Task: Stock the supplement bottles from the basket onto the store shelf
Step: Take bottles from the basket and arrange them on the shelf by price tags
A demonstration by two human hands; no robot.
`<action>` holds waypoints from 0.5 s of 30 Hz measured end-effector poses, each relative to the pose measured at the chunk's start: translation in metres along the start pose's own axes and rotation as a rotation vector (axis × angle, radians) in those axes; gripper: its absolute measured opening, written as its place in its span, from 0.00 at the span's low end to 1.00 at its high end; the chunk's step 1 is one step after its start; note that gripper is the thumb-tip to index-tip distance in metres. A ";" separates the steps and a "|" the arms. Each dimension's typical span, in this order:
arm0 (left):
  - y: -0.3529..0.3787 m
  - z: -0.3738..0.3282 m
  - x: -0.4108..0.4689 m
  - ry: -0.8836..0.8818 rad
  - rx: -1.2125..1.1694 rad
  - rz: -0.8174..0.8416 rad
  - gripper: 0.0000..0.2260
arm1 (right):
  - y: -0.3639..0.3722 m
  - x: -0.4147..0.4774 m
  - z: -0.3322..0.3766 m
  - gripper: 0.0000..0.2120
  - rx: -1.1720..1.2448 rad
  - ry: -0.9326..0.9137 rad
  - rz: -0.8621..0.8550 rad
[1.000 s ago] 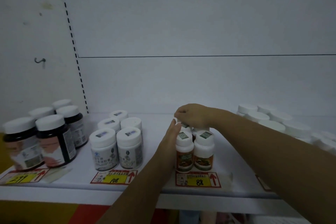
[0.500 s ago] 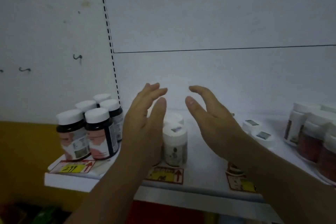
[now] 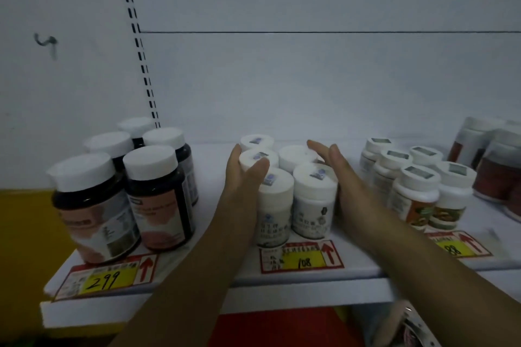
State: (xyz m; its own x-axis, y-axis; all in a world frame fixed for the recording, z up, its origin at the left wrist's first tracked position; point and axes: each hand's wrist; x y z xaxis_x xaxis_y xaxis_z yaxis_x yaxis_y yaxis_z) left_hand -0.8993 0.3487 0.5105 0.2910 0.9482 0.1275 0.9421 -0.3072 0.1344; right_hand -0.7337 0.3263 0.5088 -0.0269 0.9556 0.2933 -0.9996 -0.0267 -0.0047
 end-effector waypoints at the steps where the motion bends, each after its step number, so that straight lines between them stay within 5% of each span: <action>1: -0.001 0.001 0.003 0.008 0.000 0.013 0.12 | 0.000 -0.002 0.001 0.31 -0.039 -0.013 -0.014; 8: -0.001 0.001 0.002 -0.094 -0.077 0.011 0.11 | 0.007 -0.014 0.014 0.28 -0.282 -0.091 -0.117; 12: 0.000 -0.007 -0.004 -0.233 -0.116 0.014 0.42 | 0.008 0.011 0.057 0.16 -0.434 -0.260 -0.225; 15: 0.003 -0.016 -0.005 -0.283 -0.138 -0.018 0.31 | 0.031 0.057 0.088 0.13 -0.700 -0.325 -0.024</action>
State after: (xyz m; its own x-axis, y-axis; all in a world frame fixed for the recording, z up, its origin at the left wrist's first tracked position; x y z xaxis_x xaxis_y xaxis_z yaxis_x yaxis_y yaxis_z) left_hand -0.9001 0.3418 0.5259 0.3272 0.9326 -0.1523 0.9219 -0.2796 0.2683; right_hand -0.7662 0.3542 0.6097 -0.1114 0.8167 0.5662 -0.7717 0.2879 -0.5671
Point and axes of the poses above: each hand's wrist, its own x-axis towards the middle knuckle, its own y-axis out of the palm, z = x × y, and after that the axes turned 8 degrees about -y, right-handed
